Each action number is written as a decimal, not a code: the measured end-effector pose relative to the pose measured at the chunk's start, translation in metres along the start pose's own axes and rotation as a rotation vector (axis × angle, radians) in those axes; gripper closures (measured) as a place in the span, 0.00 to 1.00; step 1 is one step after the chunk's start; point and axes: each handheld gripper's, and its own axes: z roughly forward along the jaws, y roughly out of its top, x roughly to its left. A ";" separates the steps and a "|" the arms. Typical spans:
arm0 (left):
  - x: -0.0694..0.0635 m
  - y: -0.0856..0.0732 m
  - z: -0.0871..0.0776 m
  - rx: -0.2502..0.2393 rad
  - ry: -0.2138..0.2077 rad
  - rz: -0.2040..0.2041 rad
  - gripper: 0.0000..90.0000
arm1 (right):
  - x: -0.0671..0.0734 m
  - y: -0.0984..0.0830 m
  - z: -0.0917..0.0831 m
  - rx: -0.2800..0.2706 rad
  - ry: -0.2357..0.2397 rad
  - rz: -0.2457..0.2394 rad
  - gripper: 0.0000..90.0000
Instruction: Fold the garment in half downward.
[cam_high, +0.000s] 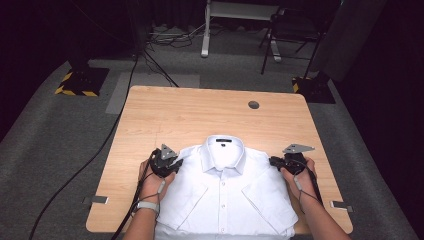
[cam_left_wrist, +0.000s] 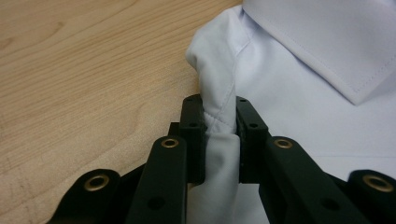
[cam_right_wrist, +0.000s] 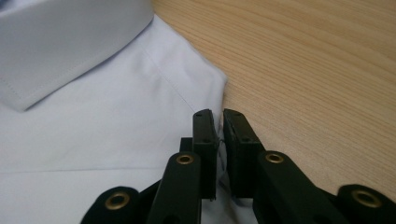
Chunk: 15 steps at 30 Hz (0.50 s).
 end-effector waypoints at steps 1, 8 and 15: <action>0.001 0.001 -0.001 0.005 -0.005 -0.013 0.87 | 0.000 0.001 -0.001 0.001 0.004 0.005 0.94; 0.003 0.015 -0.009 -0.030 -0.030 -0.003 0.87 | -0.004 0.015 -0.016 -0.061 0.009 0.002 0.94; 0.013 0.044 -0.028 -0.099 -0.051 -0.019 0.87 | -0.014 0.043 -0.041 -0.134 -0.009 0.001 0.94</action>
